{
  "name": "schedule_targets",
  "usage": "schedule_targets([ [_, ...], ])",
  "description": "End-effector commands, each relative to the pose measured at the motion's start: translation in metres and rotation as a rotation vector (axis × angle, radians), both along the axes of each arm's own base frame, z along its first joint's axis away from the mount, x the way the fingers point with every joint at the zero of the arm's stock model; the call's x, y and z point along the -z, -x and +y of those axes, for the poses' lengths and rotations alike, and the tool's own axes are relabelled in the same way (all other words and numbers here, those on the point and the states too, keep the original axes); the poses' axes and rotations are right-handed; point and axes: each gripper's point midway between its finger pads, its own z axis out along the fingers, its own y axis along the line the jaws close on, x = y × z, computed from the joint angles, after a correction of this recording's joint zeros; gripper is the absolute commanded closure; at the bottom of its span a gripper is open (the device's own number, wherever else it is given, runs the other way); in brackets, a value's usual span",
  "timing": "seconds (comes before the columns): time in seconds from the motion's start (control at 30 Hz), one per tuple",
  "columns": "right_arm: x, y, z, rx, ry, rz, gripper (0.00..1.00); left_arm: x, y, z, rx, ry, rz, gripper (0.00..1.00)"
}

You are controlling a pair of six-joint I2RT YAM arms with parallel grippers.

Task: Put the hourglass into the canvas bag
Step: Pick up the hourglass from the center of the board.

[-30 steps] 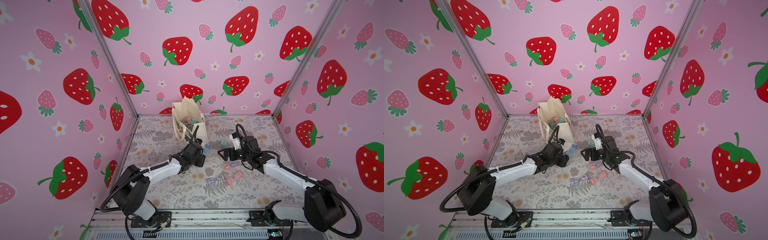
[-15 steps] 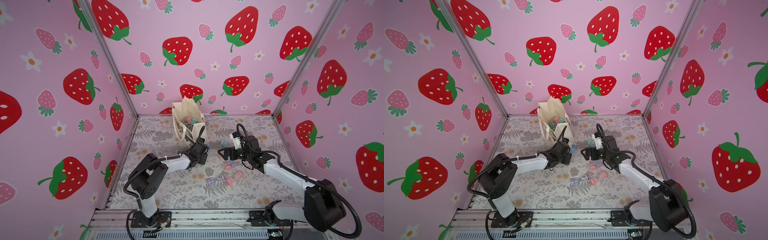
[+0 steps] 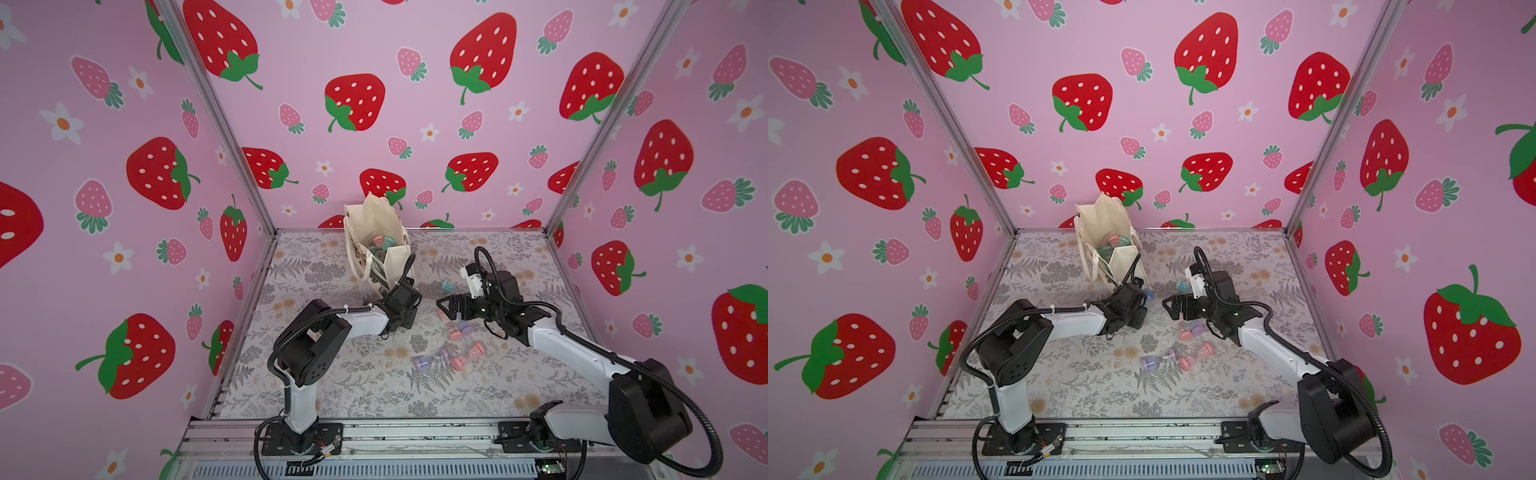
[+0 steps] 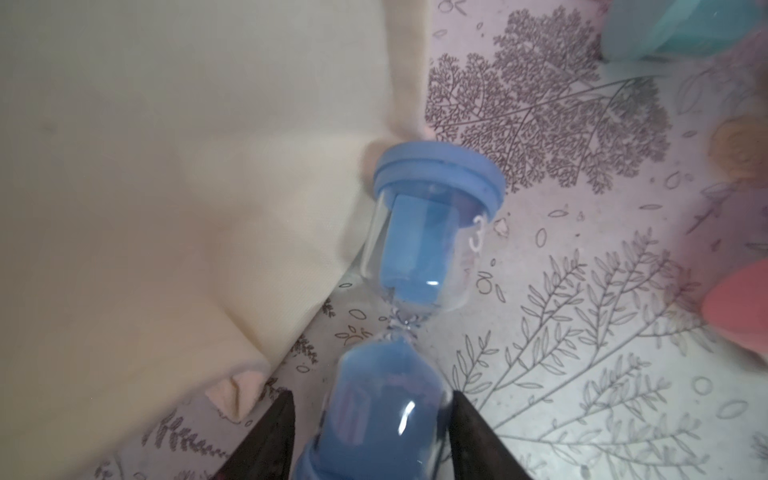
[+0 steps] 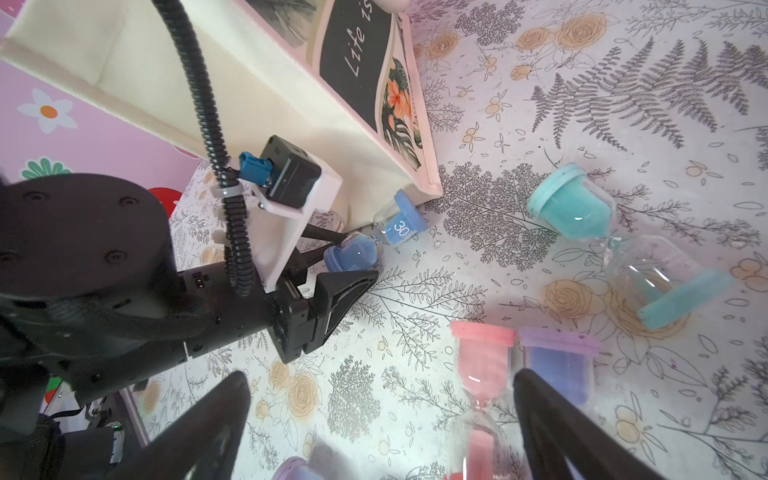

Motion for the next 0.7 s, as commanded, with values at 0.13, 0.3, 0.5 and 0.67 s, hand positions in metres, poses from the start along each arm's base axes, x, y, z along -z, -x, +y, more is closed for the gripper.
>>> schedule_targets([
  [0.13,-0.012,0.000,-0.002,-0.002,-0.032,-0.027,0.01,-0.005,-0.006,-0.011,0.001,-0.001,-0.029,0.47],
  [0.3,-0.016,0.000,-0.002,-0.003,-0.037,-0.026,0.01,-0.008,-0.003,-0.016,0.016,-0.014,-0.047,0.51],
  [0.5,-0.018,0.000,-0.003,0.005,-0.042,-0.027,0.01,-0.018,0.001,-0.020,0.025,0.014,-0.056,0.55],
  [0.67,-0.019,0.000,-0.005,0.013,-0.043,-0.030,0.01,-0.029,0.005,-0.020,0.030,0.041,-0.068,0.58],
])
